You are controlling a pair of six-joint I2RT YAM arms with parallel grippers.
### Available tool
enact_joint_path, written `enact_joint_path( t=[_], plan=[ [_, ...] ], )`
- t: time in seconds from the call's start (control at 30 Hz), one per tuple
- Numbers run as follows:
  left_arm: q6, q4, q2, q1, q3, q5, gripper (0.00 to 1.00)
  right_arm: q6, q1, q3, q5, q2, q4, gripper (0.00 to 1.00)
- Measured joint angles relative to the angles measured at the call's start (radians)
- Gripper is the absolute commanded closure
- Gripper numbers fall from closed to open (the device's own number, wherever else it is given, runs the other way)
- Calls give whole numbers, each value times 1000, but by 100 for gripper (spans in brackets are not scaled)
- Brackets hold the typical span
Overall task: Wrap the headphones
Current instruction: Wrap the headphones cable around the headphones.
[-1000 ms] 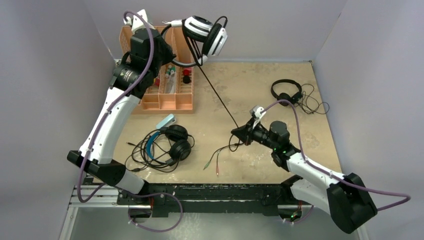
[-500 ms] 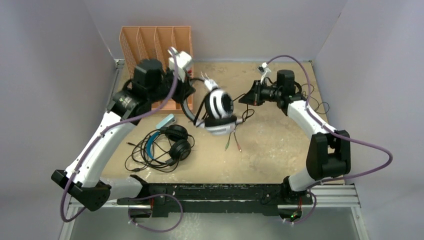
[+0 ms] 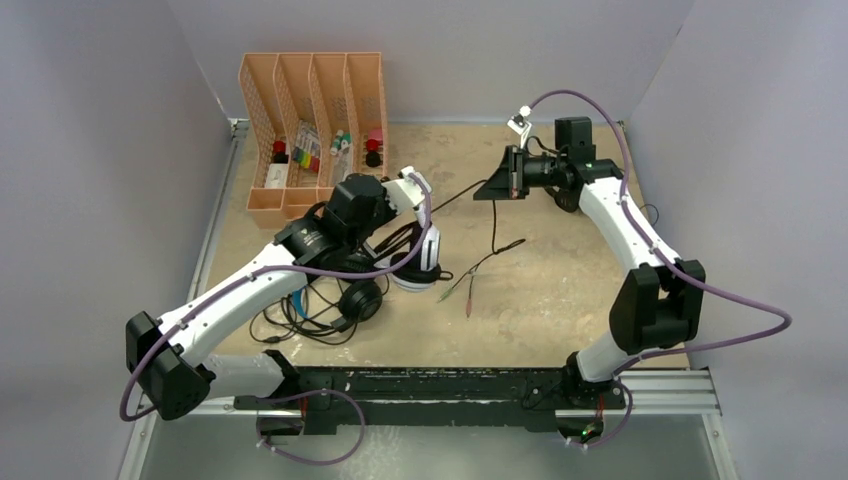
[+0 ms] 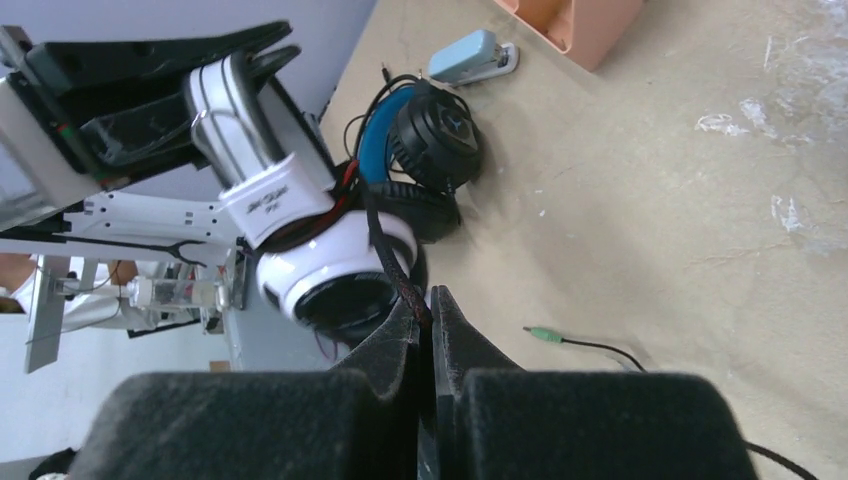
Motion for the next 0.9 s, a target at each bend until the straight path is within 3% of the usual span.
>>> enact_joint_path(
  t=[0.13, 0.47, 0.67, 0.9],
  plan=[
    [35, 105, 24, -6, -26, -124, 100, 47, 11, 2, -34, -14, 13, 100],
    [7, 278, 183, -20, -18, -345, 100, 293, 150, -69, -85, -98, 262, 98],
    [-321, 256, 293, -27, 145, -526, 100, 462, 193, -295, -22, -204, 512, 90],
    [-692, 151, 343, -25, 315, -548, 100, 501, 291, -474, 195, -296, 725, 83]
  ],
)
